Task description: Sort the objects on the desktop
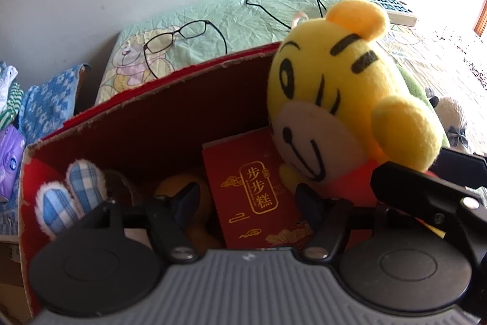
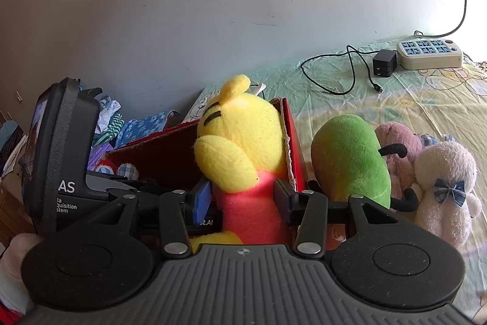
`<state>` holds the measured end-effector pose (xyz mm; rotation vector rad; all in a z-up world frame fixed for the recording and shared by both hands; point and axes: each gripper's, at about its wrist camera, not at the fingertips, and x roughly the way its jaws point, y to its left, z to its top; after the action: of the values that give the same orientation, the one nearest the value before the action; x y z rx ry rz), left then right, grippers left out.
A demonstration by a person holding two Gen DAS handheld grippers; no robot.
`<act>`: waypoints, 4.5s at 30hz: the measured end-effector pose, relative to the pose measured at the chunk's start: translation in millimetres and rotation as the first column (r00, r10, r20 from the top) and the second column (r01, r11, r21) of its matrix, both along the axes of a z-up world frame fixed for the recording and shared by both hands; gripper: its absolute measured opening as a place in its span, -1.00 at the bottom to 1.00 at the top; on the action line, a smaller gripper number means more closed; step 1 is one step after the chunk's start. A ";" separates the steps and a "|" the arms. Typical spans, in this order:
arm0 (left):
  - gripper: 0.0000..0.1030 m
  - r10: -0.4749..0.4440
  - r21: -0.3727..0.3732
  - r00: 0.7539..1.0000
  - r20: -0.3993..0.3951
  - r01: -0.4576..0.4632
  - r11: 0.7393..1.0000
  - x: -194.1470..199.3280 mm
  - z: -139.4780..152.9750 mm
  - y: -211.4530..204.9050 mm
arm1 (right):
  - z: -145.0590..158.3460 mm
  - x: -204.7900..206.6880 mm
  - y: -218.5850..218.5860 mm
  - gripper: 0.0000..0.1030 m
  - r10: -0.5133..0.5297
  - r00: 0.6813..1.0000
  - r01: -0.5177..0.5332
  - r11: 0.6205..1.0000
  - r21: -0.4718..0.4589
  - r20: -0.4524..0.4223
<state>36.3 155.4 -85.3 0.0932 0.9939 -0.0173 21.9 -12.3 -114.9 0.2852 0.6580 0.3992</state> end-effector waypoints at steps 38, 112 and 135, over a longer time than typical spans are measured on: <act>0.55 -0.013 0.045 0.999 -0.033 0.014 0.999 0.6 -2.7 -7.0 | -2.0 0.2 -1.6 0.10 -0.006 1.000 0.005 0.999 0.048 0.001; 0.92 0.186 0.107 0.973 0.136 -0.201 0.974 -63.2 79.8 -37.9 | -2.5 -33.7 -75.6 -0.01 0.001 1.000 -0.001 0.985 0.170 -0.002; 0.91 -0.132 -0.125 0.985 0.112 0.145 0.982 -27.2 30.4 -223.9 | -49.3 0.8 -255.0 0.00 -0.115 0.974 0.164 0.954 0.252 -0.198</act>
<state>9.1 -68.5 -54.9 0.0409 0.8793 -0.2043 22.8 -267.3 -164.2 0.6274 0.7578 0.3275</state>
